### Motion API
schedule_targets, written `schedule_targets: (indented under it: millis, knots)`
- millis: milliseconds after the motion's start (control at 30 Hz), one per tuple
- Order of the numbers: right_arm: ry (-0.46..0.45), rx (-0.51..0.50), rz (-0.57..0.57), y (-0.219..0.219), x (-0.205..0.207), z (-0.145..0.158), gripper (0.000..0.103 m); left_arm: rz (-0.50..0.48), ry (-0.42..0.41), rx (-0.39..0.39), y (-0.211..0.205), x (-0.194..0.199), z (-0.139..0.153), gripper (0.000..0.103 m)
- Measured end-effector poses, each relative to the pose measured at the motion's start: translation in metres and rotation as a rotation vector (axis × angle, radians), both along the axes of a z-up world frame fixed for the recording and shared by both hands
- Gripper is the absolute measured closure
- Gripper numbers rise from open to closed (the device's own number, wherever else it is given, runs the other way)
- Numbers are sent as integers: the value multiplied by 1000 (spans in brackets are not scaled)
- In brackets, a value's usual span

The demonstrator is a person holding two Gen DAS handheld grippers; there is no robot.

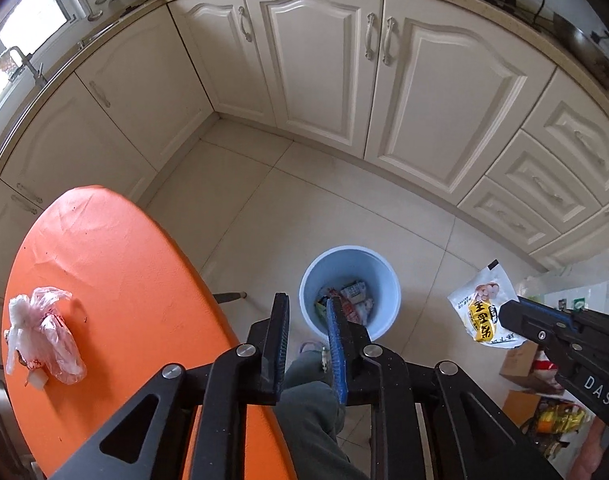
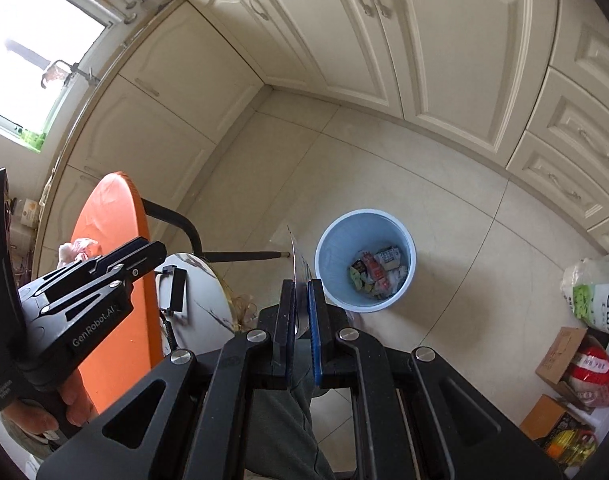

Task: Collect trash
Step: 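Open the right gripper over the bucket to drop the white packet, then move both open grippers back over the table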

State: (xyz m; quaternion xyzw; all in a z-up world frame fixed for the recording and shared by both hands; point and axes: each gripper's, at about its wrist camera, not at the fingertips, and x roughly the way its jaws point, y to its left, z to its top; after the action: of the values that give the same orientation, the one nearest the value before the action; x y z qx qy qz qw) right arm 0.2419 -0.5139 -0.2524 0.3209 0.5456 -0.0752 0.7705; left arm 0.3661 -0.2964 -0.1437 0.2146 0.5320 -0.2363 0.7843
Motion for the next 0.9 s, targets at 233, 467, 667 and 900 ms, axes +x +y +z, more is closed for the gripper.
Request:
schedule_targets:
  millis: [233, 467, 667, 900]
  knots:
    - [15, 23, 32, 9, 2, -12, 94, 11, 18, 30, -6, 4, -11, 51]
    - [-9, 30, 48, 17, 13, -6, 69, 21, 23, 20, -6, 6, -9, 51]
    - [-10, -13, 44, 25, 14, 2, 56, 27, 2, -6, 5, 0, -2, 51]
    - [-2, -30, 59, 39, 14, 8, 56, 40, 3, -29, 26, -9, 5, 50]
